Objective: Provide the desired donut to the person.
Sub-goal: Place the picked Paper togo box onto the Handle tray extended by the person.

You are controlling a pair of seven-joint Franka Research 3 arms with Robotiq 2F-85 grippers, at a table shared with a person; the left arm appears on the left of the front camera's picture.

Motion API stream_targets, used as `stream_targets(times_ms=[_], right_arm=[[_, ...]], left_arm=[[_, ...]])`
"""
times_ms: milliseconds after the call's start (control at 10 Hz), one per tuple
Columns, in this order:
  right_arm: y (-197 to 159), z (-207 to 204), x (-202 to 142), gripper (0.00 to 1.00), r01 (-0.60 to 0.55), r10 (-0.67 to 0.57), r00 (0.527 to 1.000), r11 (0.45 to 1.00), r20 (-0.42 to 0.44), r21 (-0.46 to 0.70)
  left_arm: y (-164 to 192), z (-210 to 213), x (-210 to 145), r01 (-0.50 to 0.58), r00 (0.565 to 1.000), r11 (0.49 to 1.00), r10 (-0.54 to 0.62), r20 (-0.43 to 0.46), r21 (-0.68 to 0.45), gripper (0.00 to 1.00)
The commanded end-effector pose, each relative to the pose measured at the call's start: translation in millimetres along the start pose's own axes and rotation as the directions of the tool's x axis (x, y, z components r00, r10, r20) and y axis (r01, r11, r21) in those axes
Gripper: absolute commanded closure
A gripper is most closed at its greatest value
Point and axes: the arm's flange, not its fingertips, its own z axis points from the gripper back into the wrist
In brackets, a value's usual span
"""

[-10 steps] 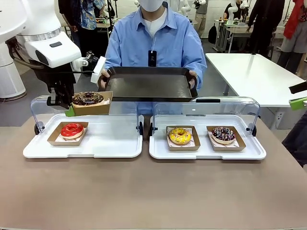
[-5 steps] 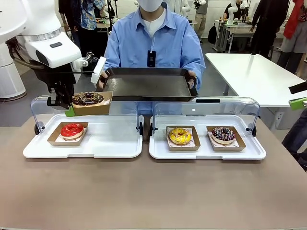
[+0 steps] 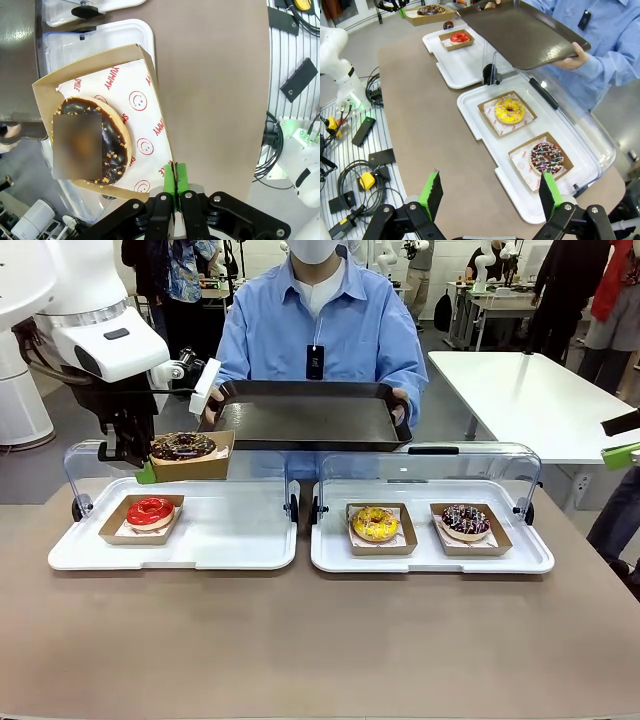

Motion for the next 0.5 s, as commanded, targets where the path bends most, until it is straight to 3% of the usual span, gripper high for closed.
stream_targets(times_ms=[0, 200, 400], right_arm=[[-1, -2, 1, 0.00, -0.007, 0.007, 1.000, 1.000, 0.023, 0.009], [-1, -2, 1, 0.00, -0.007, 0.007, 1.000, 1.000, 0.023, 0.009], [-1, -2, 1, 0.00, -0.007, 0.007, 1.000, 1.000, 0.023, 0.009]], left_arm=[[-4, 1, -2, -0.004, 1.000, 1.000, 0.004, -0.010, 0.008, 1.00], [0, 0, 0, 0.000, 1.000, 1.000, 0.000, 0.000, 0.000, 0.99], [-28, 39, 12, -0.007, 0.999, 0.995, 0.002, 0.055, 0.100, 0.99]])
